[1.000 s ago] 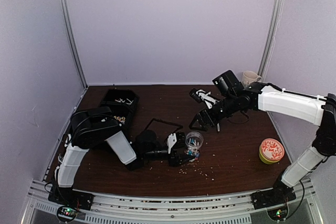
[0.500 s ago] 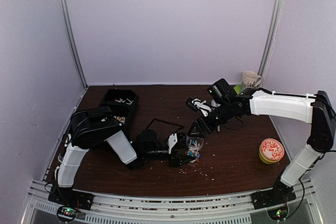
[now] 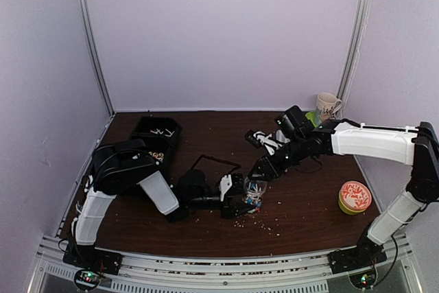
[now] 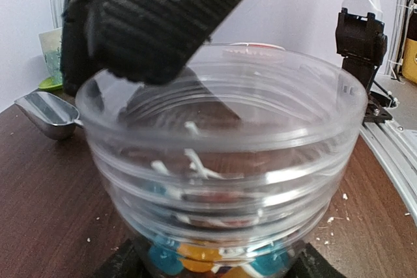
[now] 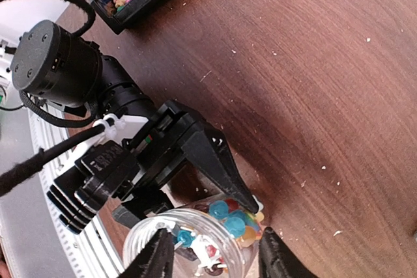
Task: Pack the candies
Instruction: Rotate the bottle lid from the packing bottle.
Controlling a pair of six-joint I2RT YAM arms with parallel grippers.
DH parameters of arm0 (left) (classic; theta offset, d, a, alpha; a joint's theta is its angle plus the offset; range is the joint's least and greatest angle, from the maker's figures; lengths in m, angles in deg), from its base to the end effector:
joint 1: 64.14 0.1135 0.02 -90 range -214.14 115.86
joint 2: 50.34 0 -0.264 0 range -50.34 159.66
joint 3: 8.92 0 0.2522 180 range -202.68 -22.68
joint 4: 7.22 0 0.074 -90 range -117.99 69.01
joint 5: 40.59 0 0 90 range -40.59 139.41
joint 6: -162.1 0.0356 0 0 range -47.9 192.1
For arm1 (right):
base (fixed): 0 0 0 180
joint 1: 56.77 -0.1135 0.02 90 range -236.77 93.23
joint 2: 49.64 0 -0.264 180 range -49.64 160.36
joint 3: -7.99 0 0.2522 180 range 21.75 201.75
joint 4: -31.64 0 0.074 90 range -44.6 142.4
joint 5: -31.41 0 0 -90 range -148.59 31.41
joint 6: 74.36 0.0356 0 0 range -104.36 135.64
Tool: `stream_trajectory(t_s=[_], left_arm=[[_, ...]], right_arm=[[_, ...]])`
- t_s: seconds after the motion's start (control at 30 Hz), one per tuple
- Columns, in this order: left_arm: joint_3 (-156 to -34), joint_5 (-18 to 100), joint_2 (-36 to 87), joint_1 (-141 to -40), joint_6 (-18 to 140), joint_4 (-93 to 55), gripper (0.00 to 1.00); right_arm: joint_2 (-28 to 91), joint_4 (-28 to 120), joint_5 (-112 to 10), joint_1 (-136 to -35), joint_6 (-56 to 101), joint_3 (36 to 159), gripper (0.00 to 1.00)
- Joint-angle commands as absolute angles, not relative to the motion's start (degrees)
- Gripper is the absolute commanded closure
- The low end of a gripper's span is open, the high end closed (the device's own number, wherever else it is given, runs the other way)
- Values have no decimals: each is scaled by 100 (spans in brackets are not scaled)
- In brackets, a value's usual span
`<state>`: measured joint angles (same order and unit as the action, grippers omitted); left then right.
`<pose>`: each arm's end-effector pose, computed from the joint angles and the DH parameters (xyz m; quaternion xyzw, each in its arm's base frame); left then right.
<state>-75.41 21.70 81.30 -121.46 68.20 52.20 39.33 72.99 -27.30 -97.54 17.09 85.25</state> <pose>0.2055 -0.3510 0.0714 0.4671 0.5710 -0.4845 0.4702 0.2340 0.2262 0.2428 -0.3877 0.8314 0.3485 0.1925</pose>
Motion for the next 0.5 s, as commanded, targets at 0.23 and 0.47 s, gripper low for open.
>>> stream_trajectory(t_s=[0.23, 0.47], left_arm=[[-7456, 2656, 8228, -12075, 6877, 5182, 41], [-7368, 2884, 8215, -12040, 6799, 5363, 42]], right_arm=[[3568, 7398, -2621, -9764, 1979, 8196, 68], [3416, 7420, -2638, -9721, 2122, 8035, 74]])
